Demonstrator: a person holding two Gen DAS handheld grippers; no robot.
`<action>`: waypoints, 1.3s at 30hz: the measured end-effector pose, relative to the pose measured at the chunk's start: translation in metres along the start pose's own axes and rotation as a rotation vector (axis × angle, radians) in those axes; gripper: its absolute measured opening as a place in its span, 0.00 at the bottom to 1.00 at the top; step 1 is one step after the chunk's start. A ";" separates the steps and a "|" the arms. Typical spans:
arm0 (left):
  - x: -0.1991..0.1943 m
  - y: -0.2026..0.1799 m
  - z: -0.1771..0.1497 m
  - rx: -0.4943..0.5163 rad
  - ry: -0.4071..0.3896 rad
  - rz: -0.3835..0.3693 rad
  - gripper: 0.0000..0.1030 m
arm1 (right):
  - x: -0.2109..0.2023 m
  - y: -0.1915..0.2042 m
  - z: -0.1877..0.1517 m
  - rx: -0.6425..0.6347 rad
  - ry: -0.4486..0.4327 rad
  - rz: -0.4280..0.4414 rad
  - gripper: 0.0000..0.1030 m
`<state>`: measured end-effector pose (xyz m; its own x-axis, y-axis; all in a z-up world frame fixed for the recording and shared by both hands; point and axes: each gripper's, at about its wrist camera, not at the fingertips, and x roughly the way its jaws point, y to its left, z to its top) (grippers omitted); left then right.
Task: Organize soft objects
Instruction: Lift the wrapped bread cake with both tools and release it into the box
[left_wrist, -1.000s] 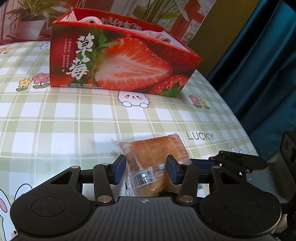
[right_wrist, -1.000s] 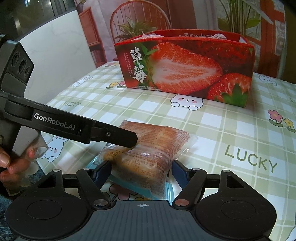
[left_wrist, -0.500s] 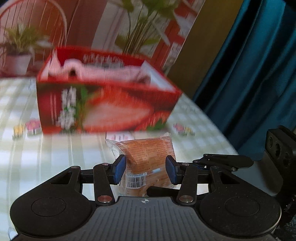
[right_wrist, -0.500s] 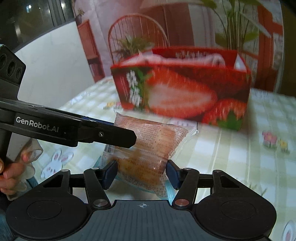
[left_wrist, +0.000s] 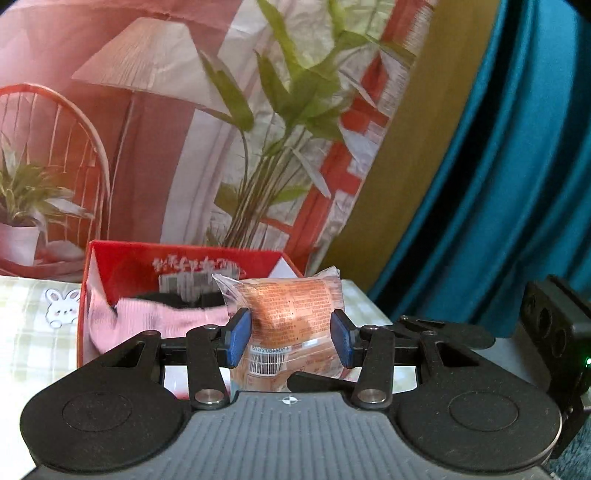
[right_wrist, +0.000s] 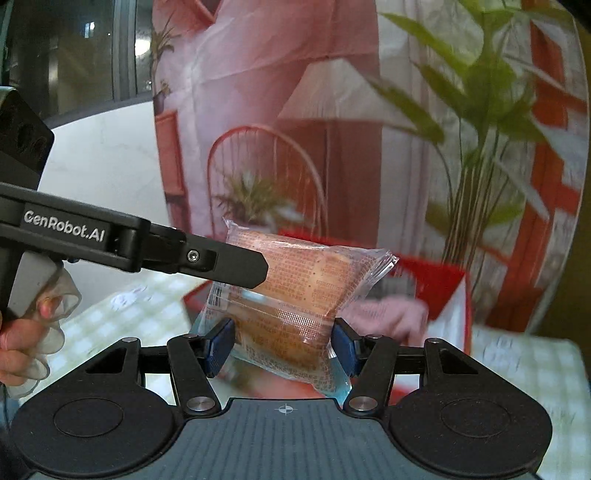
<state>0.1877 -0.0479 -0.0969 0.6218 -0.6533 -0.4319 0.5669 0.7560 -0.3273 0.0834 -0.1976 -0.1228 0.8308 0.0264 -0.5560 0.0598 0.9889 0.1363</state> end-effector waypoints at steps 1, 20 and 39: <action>0.007 0.003 0.004 -0.010 0.006 0.001 0.47 | 0.006 -0.006 0.007 0.004 -0.001 -0.006 0.52; 0.109 0.077 -0.005 -0.138 0.252 0.090 0.44 | 0.109 -0.057 -0.001 0.141 0.221 -0.009 0.46; 0.123 0.079 -0.012 -0.133 0.287 0.115 0.52 | 0.126 -0.072 -0.013 0.243 0.310 -0.015 0.46</action>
<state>0.3028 -0.0681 -0.1863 0.4895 -0.5396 -0.6849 0.4149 0.8350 -0.3614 0.1765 -0.2636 -0.2136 0.6242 0.0917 -0.7758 0.2308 0.9271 0.2952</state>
